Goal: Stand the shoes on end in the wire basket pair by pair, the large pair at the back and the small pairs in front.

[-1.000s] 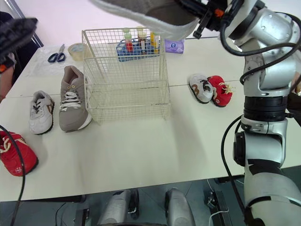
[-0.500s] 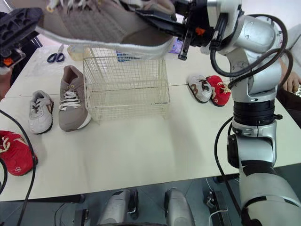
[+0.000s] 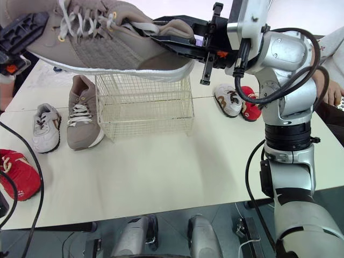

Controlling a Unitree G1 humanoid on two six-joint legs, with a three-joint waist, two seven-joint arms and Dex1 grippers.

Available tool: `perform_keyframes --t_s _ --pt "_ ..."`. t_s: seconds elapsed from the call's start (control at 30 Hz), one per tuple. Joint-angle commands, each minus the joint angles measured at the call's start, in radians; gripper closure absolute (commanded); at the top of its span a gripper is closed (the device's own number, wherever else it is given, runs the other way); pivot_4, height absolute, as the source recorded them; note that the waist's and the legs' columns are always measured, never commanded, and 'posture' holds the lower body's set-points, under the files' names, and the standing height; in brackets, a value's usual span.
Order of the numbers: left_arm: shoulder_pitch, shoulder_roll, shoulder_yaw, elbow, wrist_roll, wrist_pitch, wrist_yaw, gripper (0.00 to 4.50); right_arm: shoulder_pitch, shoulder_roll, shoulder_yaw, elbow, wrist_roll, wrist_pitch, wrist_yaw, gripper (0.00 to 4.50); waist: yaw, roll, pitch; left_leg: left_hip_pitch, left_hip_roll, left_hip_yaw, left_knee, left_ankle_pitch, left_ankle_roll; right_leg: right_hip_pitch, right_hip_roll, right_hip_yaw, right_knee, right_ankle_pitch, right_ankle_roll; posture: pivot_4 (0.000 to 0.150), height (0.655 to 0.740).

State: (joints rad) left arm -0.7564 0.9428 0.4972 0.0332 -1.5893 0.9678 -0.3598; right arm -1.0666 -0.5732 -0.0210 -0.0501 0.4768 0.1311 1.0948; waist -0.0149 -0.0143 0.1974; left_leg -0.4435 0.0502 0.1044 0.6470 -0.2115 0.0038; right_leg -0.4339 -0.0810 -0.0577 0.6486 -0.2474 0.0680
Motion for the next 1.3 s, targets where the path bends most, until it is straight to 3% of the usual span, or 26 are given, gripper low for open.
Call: perform_keyframes --t_s 0.03,0.07,0.13,0.2,0.27,0.3,0.37,0.47,0.7,0.9,1.3 --pt "-0.002 -0.029 0.058 -0.063 -0.058 -0.022 0.028 3.86 -0.005 -0.008 -0.053 0.000 0.013 0.027 -0.058 4.28 0.000 0.000 0.000 0.000 0.000 0.000 0.000 0.000 0.000 0.000 0.000 0.000 0.000 0.000 0.000 0.150 0.7400" --pt "-0.001 -0.048 0.071 -0.072 -0.074 -0.039 0.055 3.87 0.002 -0.002 -0.069 0.011 0.029 0.063 -0.088 3.27 0.001 0.000 0.000 0.000 0.000 0.000 0.000 0.000 0.000 0.000 0.000 0.000 0.000 0.000 0.000 0.150 0.7400" --pt "0.005 -0.087 0.100 -0.099 -0.101 -0.073 0.111 3.87 0.030 0.011 -0.117 0.032 0.080 0.134 -0.149 2.57 0.002 -0.001 0.000 0.000 0.001 -0.001 0.000 0.000 0.000 0.000 0.000 0.000 0.001 0.000 0.000 0.150 0.7400" --pt "0.022 -0.130 0.134 -0.134 -0.121 -0.114 0.164 3.87 0.064 0.053 -0.206 0.050 0.180 0.223 -0.265 1.45 0.002 -0.004 -0.002 0.000 0.001 -0.001 0.001 0.000 0.000 0.001 -0.001 0.000 0.000 0.000 0.000 0.150 0.7400" --pt "0.047 -0.176 0.162 -0.181 -0.127 -0.162 0.210 3.87 0.084 0.140 -0.337 0.046 0.418 0.364 -0.469 0.36 0.002 -0.004 -0.002 0.000 0.001 -0.002 0.001 0.000 0.000 0.002 -0.001 0.000 0.000 0.001 0.001 0.150 0.7400" --pt "0.057 -0.196 0.171 -0.204 -0.120 -0.187 0.230 3.87 0.088 0.184 -0.392 0.040 0.548 0.421 -0.574 0.06 0.001 -0.004 -0.002 0.001 0.001 -0.002 0.001 0.000 0.000 0.002 -0.001 0.000 0.000 0.002 0.001 0.150 0.7400" --pt "0.061 -0.257 0.186 -0.267 -0.106 -0.266 0.290 3.87 0.143 0.294 -0.415 -0.044 0.743 0.483 -0.722 0.06 0.001 -0.004 -0.002 0.000 0.002 -0.002 0.001 0.000 0.000 0.002 -0.001 0.000 0.000 0.004 0.001 0.150 0.7400" --pt "0.061 -0.354 0.169 -0.367 -0.080 -0.366 0.354 3.87 0.226 0.438 -0.365 -0.168 0.832 0.497 -0.873 0.06 -0.001 -0.004 -0.002 0.001 0.002 -0.002 0.000 0.000 0.000 0.003 -0.001 0.000 0.000 0.004 0.001 0.150 0.7400" --pt "0.029 -0.565 -0.025 -0.393 0.149 -0.510 0.313 3.87 0.223 0.643 -0.211 -0.155 0.747 0.412 -0.885 0.06 0.005 -0.004 -0.002 0.001 -0.001 0.000 0.002 0.003 0.002 0.005 0.002 -0.001 -0.001 0.005 0.001 0.150 0.7400" --pt "0.024 -0.658 -0.059 -0.366 0.235 -0.590 0.288 3.87 0.159 0.670 -0.164 -0.095 0.688 0.363 -0.798 0.06 0.001 -0.004 -0.002 -0.001 -0.001 0.000 0.002 0.006 0.005 0.005 0.001 -0.001 -0.007 0.010 -0.001 0.150 0.7400" --pt "0.200 -0.712 -0.119 -0.432 0.196 -0.556 0.252 3.87 0.055 0.702 -0.155 0.081 0.524 0.221 -0.711 0.06 -0.002 -0.004 -0.002 -0.001 0.000 -0.001 0.000 0.006 0.005 0.004 0.002 -0.001 -0.008 0.010 0.000 0.150 0.7400"
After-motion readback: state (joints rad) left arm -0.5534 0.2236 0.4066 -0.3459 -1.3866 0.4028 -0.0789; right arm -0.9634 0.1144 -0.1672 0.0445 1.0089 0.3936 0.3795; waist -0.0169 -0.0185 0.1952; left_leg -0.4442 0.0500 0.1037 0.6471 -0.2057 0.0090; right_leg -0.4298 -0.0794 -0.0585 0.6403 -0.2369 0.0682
